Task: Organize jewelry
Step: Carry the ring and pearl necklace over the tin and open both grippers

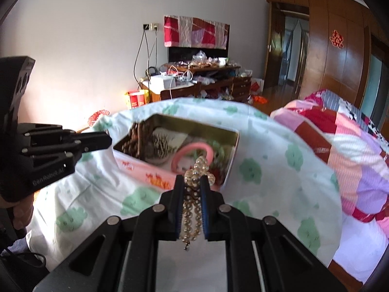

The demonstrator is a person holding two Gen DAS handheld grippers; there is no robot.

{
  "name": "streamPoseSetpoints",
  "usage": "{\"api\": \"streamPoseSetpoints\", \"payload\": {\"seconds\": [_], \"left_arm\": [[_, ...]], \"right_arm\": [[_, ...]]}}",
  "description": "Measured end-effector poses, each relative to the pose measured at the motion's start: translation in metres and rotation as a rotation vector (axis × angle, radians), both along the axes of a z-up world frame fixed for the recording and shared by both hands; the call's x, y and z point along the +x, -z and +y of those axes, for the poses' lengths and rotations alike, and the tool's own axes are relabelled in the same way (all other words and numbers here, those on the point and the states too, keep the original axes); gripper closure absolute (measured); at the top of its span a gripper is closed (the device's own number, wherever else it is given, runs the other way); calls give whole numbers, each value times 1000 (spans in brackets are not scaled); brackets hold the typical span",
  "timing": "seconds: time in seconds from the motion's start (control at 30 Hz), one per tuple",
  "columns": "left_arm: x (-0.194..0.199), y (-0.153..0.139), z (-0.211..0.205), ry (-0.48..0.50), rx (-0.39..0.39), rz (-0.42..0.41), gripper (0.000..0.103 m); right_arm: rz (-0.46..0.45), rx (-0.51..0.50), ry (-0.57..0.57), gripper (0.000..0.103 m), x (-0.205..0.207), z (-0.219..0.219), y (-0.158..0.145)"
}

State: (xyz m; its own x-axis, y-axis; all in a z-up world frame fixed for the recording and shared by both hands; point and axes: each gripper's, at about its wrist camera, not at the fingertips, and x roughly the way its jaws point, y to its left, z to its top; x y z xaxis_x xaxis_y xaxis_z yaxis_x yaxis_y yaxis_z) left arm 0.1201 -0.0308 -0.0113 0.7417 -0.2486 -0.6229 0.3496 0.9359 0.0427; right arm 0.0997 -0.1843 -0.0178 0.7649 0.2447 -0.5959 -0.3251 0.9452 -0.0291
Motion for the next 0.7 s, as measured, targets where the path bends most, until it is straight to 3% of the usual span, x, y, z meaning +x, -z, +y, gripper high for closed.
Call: {"api": "streamPoseSetpoints", "payload": {"seconds": [0.7], "left_arm": [[49, -12, -8, -19, 62, -39, 101]], "right_arm": [[-77, -29, -8, 89, 53, 10, -24]]}}
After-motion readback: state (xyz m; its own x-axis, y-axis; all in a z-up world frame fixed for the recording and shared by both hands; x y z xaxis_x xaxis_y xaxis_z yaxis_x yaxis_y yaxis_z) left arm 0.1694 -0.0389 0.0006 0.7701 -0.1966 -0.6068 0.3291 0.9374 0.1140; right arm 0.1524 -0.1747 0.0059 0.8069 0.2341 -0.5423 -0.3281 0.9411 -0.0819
